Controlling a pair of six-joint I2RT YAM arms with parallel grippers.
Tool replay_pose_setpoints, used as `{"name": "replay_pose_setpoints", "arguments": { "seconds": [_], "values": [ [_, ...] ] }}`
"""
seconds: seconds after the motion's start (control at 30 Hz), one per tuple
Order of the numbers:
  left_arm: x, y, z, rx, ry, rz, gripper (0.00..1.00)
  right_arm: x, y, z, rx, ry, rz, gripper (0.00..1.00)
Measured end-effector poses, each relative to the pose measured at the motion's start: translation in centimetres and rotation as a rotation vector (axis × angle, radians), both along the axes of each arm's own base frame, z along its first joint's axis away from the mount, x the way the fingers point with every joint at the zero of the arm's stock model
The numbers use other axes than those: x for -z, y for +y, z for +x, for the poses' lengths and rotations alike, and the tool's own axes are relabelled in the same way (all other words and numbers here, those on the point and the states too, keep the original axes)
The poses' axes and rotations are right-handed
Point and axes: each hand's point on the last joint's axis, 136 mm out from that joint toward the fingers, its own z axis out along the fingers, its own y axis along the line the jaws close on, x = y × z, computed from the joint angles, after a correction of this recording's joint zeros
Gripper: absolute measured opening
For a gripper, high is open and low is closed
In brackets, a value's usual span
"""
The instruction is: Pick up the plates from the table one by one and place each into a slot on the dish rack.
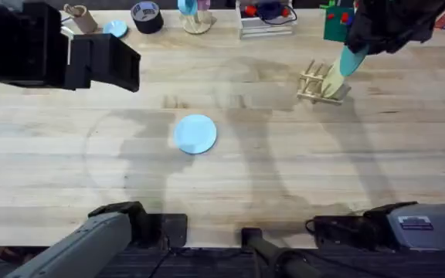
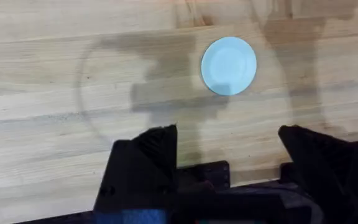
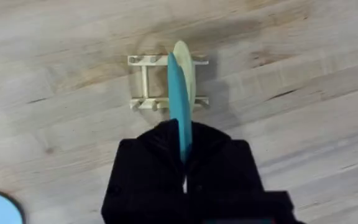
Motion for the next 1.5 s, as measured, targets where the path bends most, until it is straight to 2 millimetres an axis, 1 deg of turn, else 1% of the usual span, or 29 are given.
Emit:
{"name": "replay_pose_setpoints", "arguments": {
  "seconds": [0.47,0.93,1.5],
  "values": [
    [0.0,0.0,0.0,0.000,0.000,0.000,0.993,3.2,0.5,1.1,-0.015,0.088,-0.007,0.029],
    [0.0,0.0,0.0,0.000,0.000,0.000,0.993,5.5,0.7,1.7,-0.016,0.146,-0.015,0.029],
    [0.0,0.0,0.0,0.000,0.000,0.000,0.993,5.6,0.8,2.1,-0.016,0.132,-0.013,0.029]
  ]
}}
